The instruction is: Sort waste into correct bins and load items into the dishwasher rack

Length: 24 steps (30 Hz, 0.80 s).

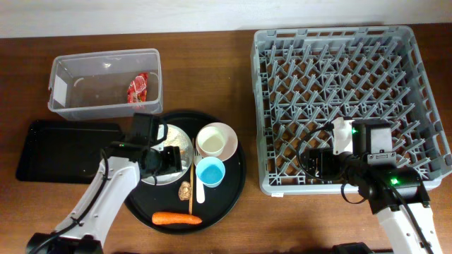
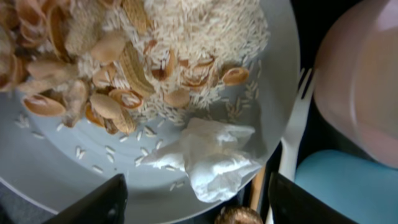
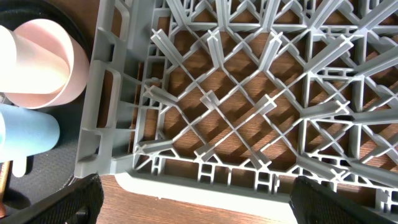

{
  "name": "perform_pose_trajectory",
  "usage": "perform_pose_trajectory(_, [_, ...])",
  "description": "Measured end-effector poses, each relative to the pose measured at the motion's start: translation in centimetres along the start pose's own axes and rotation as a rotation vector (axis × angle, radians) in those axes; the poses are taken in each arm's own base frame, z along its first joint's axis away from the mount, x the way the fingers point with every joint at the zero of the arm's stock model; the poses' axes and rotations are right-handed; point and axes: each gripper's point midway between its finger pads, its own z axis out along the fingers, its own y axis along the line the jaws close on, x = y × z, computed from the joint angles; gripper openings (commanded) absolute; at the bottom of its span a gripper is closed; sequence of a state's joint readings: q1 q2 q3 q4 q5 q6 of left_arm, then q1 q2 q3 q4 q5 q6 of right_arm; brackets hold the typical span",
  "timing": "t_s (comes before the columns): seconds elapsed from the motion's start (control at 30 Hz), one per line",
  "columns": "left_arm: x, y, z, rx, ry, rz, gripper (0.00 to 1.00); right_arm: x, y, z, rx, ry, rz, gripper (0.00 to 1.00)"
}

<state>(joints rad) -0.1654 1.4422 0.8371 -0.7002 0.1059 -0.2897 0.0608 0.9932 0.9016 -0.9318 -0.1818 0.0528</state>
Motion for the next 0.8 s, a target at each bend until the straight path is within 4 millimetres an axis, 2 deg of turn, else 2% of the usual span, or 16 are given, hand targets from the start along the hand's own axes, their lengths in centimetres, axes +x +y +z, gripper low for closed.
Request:
perform_pose_trajectory(0.1, [0.3,0.2,0.6,0.0,-0.001,-0.018,0.6,0.0,0.0,0.0,0.0,0.0,0.0,0.99])
perform_pose_trajectory(0.23, [0.3,0.2,1.1,0.002,-0.002,-0.033,0.4,0.0,0.0,0.0,0.0,0.0,0.0,0.99])
perform_pose_trajectory(0.33, [0.0,0.2,1.5,0.003,-0.007,-0.035,0.36,0.0,0.0,0.0,0.0,0.0,0.0,0.99])
perform_pose_trajectory(0.43, [-0.2,0.2,2.3,0.003,-0.002,-0.036,0.12,0.0,0.0,0.0,0.0,0.0,0.001,0.99])
perform_pose_trajectory(0.5, [0.3,0.3,2.9,-0.003,0.025,-0.046,0.04,0.0,0.0,0.0,0.0,0.0,0.0,0.99])
perform_pose_trajectory(0.7, [0.6,0.2,2.9,0.001,0.048,-0.049,0.01,0.0,0.0,0.0,0.0,0.0,0.0,0.99])
perform_pose_trajectory(0.8, [0.5,0.0,2.0,-0.003,0.071,-0.047,0.02,0.0,0.0,0.0,0.0,0.0,0.0,0.99])
